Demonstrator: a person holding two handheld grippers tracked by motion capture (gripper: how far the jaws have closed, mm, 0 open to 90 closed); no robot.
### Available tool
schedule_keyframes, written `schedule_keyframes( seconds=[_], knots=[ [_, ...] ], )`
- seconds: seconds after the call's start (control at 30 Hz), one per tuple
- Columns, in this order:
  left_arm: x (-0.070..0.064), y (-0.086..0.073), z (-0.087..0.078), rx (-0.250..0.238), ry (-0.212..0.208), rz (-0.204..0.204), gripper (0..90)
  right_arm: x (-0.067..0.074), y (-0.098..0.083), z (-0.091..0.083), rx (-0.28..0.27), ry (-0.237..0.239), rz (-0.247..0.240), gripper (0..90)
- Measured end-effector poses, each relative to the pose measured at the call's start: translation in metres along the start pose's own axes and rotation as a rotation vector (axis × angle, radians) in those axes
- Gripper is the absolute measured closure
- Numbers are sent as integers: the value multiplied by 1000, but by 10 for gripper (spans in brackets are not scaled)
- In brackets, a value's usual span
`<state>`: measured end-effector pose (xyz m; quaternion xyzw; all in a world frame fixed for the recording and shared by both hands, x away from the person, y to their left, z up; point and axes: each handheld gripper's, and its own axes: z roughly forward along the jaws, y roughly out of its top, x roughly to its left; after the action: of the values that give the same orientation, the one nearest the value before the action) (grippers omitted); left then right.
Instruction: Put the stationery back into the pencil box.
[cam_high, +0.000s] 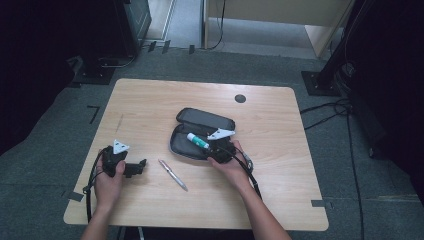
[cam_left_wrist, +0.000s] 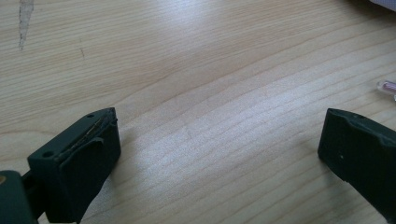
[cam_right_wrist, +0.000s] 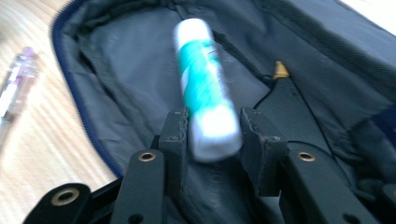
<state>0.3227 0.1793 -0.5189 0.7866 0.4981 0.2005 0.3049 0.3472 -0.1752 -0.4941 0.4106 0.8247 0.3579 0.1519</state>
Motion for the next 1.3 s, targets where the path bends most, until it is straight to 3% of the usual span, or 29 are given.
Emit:
schedule_keyframes(
  seconds=[0.13,0.27,0.43,0.53,0.73,0.83,1.1,1.2,1.3],
  knots=[
    [0,0,0,-1,0,0,0,-2,1,-1,-3,-14,-2,615],
    [0,0,0,0,0,0,0,-7,2,-10,-61,-14,32,546],
    [0,0,0,-1,0,0,0,-3,1,-22,-101,-10,33,497],
    [0,0,0,0,0,0,0,7,-2,-37,-123,13,19,492],
    [0,0,0,-1,0,0,0,27,-9,-48,-143,51,-5,505],
    [0,0,0,-1,0,0,0,31,-10,-50,-154,55,-11,521],
    [0,0,0,0,-1,0,0,57,-15,-50,-164,150,9,609],
    [0,0,0,0,-1,0,0,71,-18,-46,-142,167,-23,666],
    [0,0,0,-1,-1,0,0,76,-21,-42,-130,196,-14,675]
  ],
)
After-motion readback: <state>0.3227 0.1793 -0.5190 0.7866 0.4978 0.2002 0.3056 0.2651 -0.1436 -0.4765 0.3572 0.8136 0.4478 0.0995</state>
